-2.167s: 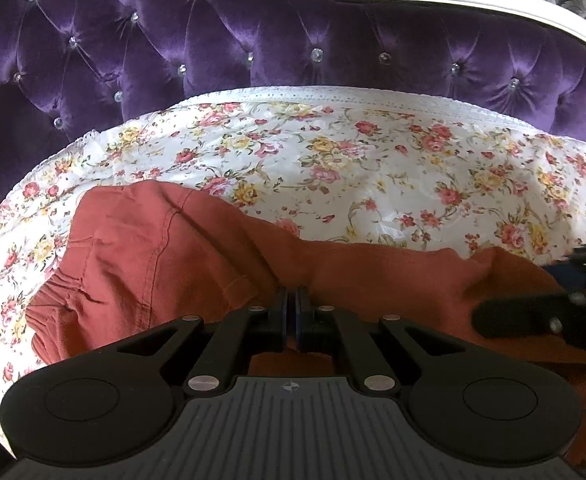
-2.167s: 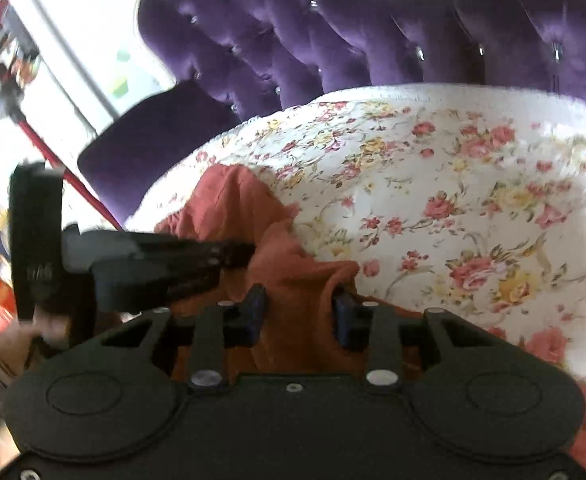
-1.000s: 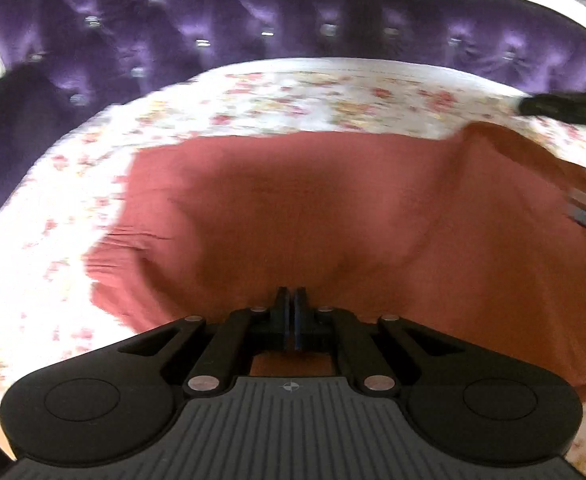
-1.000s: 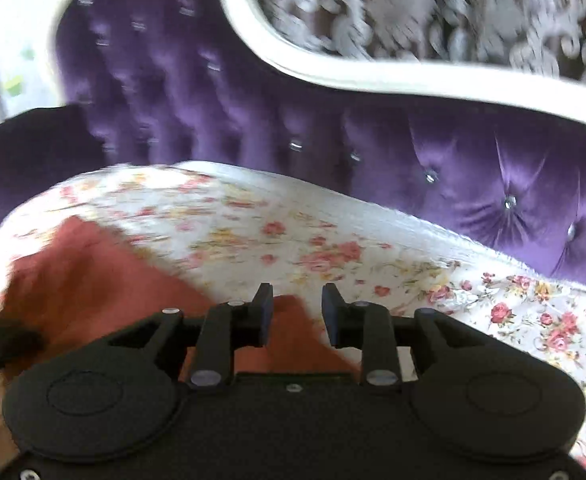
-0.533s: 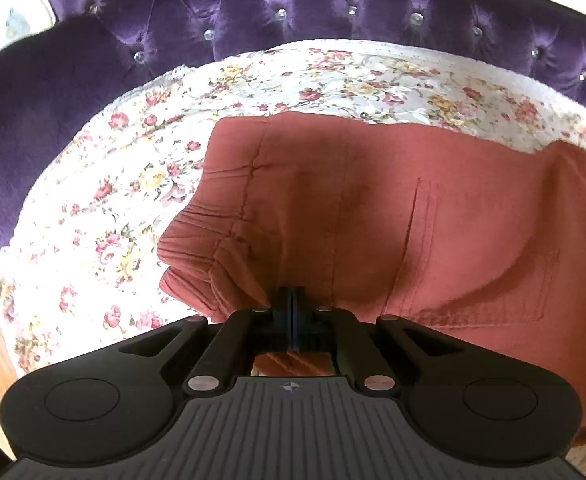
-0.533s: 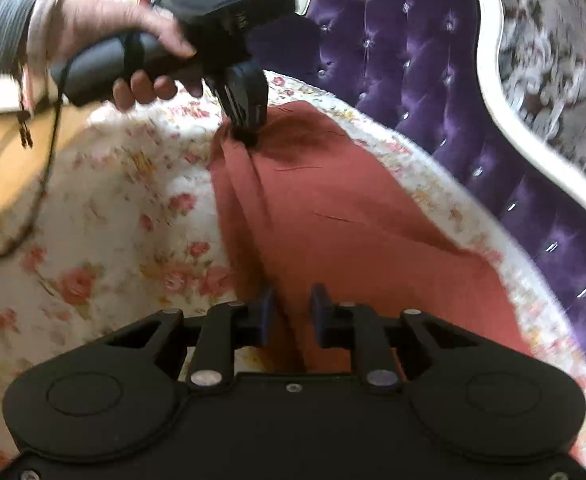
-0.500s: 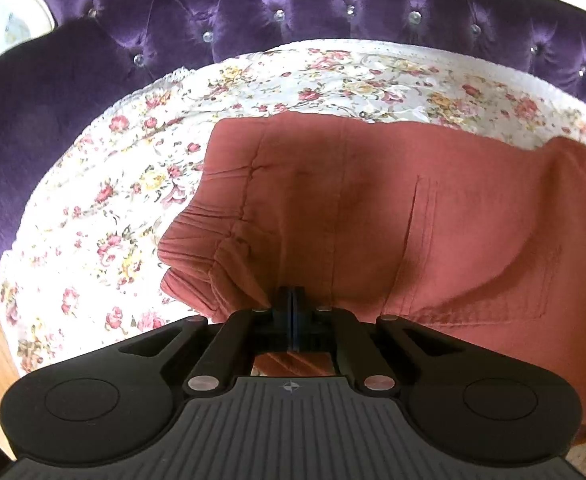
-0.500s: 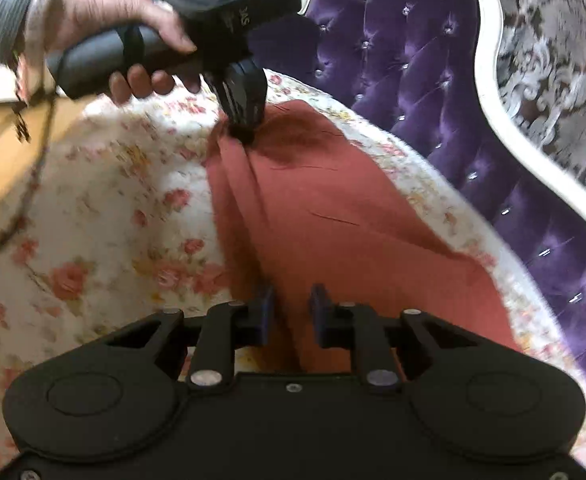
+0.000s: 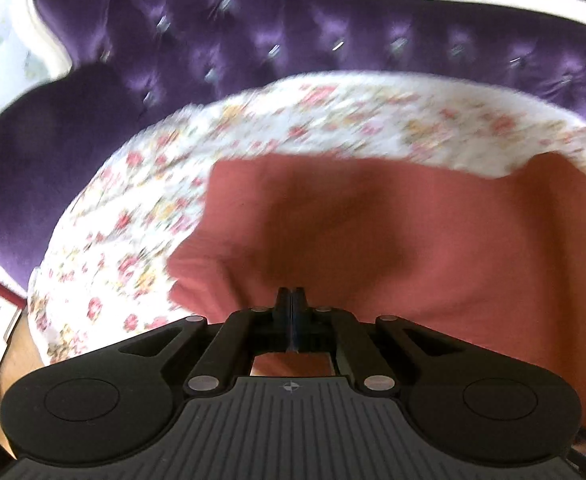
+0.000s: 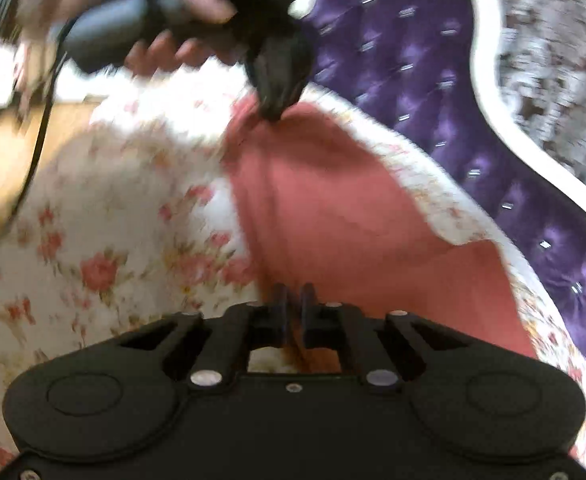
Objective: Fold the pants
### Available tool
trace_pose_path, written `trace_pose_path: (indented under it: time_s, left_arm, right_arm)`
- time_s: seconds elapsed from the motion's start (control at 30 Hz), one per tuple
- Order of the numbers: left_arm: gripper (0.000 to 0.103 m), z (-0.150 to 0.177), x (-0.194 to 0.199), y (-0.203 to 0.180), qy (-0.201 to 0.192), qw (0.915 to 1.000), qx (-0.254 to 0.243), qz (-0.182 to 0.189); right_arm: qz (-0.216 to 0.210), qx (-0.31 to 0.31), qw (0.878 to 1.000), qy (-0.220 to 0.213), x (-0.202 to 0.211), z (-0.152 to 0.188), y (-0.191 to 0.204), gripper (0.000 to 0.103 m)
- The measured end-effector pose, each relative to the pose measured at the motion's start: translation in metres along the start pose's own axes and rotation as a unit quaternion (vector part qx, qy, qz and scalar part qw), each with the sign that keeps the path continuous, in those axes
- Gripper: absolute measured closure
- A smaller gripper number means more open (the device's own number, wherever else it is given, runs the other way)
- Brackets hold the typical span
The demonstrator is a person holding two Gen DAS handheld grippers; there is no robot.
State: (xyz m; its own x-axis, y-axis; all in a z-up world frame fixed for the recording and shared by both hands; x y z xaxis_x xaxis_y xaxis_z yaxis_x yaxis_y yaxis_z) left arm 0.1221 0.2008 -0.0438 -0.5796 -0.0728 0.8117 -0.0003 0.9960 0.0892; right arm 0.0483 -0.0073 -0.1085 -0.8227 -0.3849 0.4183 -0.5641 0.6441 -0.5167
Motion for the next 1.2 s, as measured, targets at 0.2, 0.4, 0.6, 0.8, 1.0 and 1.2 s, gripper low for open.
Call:
trace_pose_path:
  time_s: [0.2, 0.4, 0.6, 0.8, 1.0, 1.2]
  left_arm:
    - [0.100, 0.004, 0.002, -0.062, -0.006, 0.9979, -0.023, 0.059]
    - [0.100, 0.023, -0.021, -0.094, 0.019, 0.9977, -0.037, 0.053]
    - [0.100, 0.031, -0.020, -0.103, 0.006, 0.9984, -0.048, 0.028]
    - [0.101, 0.030, -0.022, -0.109, 0.004, 0.9987, -0.049, 0.013]
    - [0.101, 0.029, -0.022, -0.108, 0.010, 0.9989, -0.045, 0.012]
    - [0.101, 0.024, -0.024, -0.104, 0.014, 0.9992, -0.031, 0.021]
  right_arm:
    - [0.052, -0.174, 0.983, 0.020, 0.042, 0.034, -0.093, 0.084]
    - [0.208, -0.296, 0.928, 0.090, 0.081, 0.111, -0.198, 0.076]
    - [0.339, -0.396, 0.842, 0.136, 0.141, 0.195, -0.281, 0.048]
    - [0.361, -0.476, 0.785, 0.164, 0.171, 0.261, -0.322, 0.043]
    - [0.282, -0.543, 0.776, 0.155, 0.165, 0.300, -0.331, 0.041]
    - [0.271, -0.510, 0.801, 0.160, 0.167, 0.276, -0.324, 0.095]
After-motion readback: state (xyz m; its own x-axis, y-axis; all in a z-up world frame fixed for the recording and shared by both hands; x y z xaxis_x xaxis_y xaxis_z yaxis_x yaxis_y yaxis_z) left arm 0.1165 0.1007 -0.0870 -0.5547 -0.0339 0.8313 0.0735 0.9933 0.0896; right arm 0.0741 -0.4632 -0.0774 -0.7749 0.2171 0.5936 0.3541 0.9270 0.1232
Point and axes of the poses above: each gripper's, at about its wrist camera, not at the fingertips, and x roughly against the way its jaws point, y to its left, z to its underside, the point moved 1 cm from there along -x, roughly the way its jaws point, and after that the axes turned 8 degrees about z, right-handed, at the moved point
